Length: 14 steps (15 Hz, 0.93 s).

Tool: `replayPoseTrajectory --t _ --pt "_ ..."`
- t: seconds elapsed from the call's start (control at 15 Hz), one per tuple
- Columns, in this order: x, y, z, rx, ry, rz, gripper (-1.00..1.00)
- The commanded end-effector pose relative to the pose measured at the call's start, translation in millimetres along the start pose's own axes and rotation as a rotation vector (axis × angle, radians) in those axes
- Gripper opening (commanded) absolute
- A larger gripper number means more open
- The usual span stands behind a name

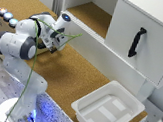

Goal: Grasp the drawer handle and open it

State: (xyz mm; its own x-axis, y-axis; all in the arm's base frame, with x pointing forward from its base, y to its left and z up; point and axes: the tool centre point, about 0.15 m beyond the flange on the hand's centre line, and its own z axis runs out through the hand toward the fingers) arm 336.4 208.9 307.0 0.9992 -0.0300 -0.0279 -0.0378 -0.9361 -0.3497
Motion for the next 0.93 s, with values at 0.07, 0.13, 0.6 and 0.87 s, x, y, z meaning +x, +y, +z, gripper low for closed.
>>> replayPoseTrajectory --t 0.07,0.13,0.6,0.87 --pt "13.0 74.5 42.5 0.031 -0.005 0.023 -1.00" --pt "13.3 77.9 41.3 0.031 -0.007 0.026 -1.00" --pt "12.8 97.8 30.6 0.018 0.001 0.060 -1.00" --pt "10.8 104.0 11.0 -0.005 0.036 0.075 1.00"
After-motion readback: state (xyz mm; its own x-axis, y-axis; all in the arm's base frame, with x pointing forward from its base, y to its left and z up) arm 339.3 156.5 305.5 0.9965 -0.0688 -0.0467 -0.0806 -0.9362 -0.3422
